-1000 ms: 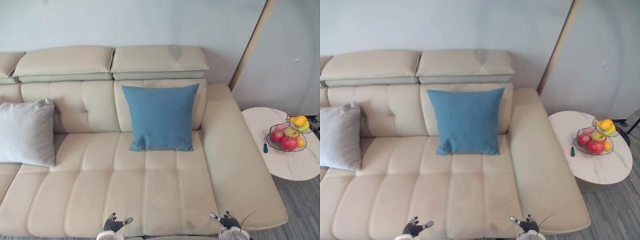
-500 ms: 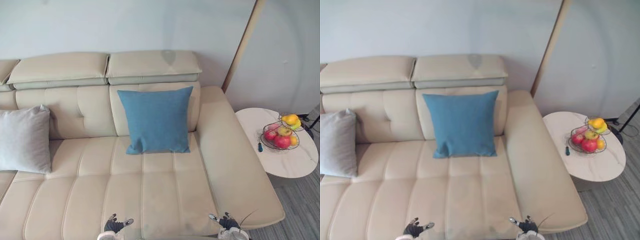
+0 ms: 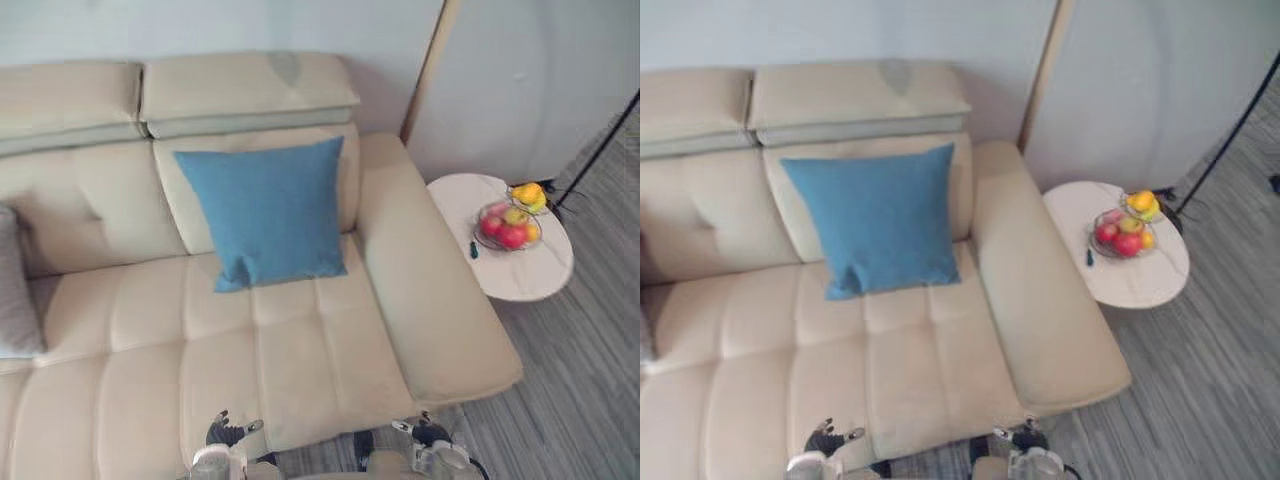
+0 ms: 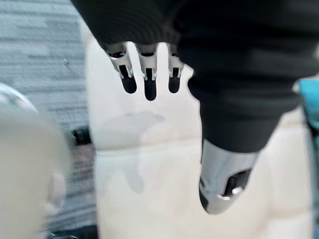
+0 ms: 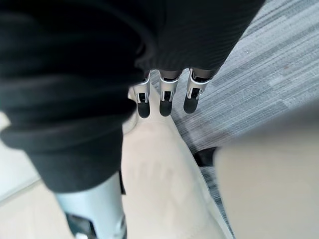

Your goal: Pick up cushions and gather them together orderly.

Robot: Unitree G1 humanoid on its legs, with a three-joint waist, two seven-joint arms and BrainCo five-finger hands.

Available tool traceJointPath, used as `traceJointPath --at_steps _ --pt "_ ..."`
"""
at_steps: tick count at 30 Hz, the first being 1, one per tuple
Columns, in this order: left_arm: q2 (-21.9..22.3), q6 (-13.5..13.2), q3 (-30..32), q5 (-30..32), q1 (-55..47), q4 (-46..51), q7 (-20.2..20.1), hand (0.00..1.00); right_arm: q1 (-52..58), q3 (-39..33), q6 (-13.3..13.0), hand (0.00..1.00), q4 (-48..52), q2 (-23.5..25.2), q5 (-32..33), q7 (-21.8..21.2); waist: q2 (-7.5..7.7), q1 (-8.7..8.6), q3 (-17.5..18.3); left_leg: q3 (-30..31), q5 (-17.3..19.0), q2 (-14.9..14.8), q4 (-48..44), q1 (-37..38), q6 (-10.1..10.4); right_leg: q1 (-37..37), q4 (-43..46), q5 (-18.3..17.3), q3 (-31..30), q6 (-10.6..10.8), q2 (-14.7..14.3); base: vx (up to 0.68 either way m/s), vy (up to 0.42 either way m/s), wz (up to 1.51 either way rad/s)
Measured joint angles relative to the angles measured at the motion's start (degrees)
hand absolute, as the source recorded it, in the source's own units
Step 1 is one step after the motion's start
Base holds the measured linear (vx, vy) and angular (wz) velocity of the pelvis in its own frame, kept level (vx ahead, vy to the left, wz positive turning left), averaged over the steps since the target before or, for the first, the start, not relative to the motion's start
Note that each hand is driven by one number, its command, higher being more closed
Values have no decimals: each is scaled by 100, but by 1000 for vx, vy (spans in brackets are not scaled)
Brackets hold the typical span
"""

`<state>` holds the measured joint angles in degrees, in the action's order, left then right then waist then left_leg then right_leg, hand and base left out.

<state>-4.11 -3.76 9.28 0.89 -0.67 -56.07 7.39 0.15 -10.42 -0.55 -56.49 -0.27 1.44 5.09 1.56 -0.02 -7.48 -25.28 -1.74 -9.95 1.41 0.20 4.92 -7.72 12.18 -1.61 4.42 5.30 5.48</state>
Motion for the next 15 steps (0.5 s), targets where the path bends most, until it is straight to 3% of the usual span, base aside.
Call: traceJointPath --at_steps 1,2,4,5,6,7,8,11,13,14,15 --pt "32 -10 29 -2 -2 138 7 0 9 2 -11 0 3 4 -35 4 28 0 10 84 -1 -6 -47 79 1 -98 1122 -502 271 -40 196 -29 -55 49" --pt "12 -29 27 -11 -17 203 9 0 88 3 -33 0 -33 9 -35 5 78 4 44 189 -3 -3 -122 93 4 -46 2044 -787 413 80 439 -38 -131 60" --pt "-91 -34 29 -34 -54 208 8 0 73 21 -43 0 -76 24 -53 1 196 42 124 349 -5 4 -431 -46 8 223 2767 -842 359 195 832 -52 -276 55" --pt "-219 -16 79 -59 -111 179 17 0 -33 66 -43 0 -98 22 -153 2 332 72 177 401 -23 -39 -890 -346 42 428 2333 -934 66 453 754 -72 -314 26" --pt "-214 -7 89 -68 -115 175 19 0 -67 73 -43 0 -97 7 -154 3 288 89 156 406 -20 -89 -1016 -425 44 481 2218 -957 79 413 702 -169 -294 -2" --pt "-116 30 79 -104 -211 142 18 0 -169 127 -47 0 -80 -77 -157 12 122 151 118 460 -12 -236 -1322 -710 118 680 1715 -976 -18 383 485 -251 -154 -27" --pt "65 39 73 -113 -336 141 15 0 -222 157 -46 0 -81 -267 -162 35 -91 259 135 601 -116 -78 -1139 -798 65 792 1327 -1043 -89 286 376 -256 -78 -35" --pt "118 37 -35 -159 -312 87 21 0 -334 178 -43 0 -84 -424 -307 67 -247 283 -62 555 -287 -200 -975 -816 110 976 934 -1317 164 182 192 -212 -102 -2" --pt "50 31 -202 -219 -280 84 25 0 -345 216 -41 0 -89 -403 -389 68 -255 275 -138 681 -575 -325 -898 -813 183 1012 845 -1335 254 125 28 -303 -170 20" --pt "4 25 -267 -218 -280 46 23 0 -302 207 -43 0 -88 -404 -389 76 -217 241 -136 964 -947 -285 -690 -823 298 1024 775 -1325 351 12 32 -290 -161 31" --pt "-3 22 -294 -220 -277 28 22 0 -278 192 -48 0 -93 -411 -389 87 -103 191 -129 1113 -1001 -232 -647 -860 336 1022 722 -1365 461 -75 99 -259 -153 22"
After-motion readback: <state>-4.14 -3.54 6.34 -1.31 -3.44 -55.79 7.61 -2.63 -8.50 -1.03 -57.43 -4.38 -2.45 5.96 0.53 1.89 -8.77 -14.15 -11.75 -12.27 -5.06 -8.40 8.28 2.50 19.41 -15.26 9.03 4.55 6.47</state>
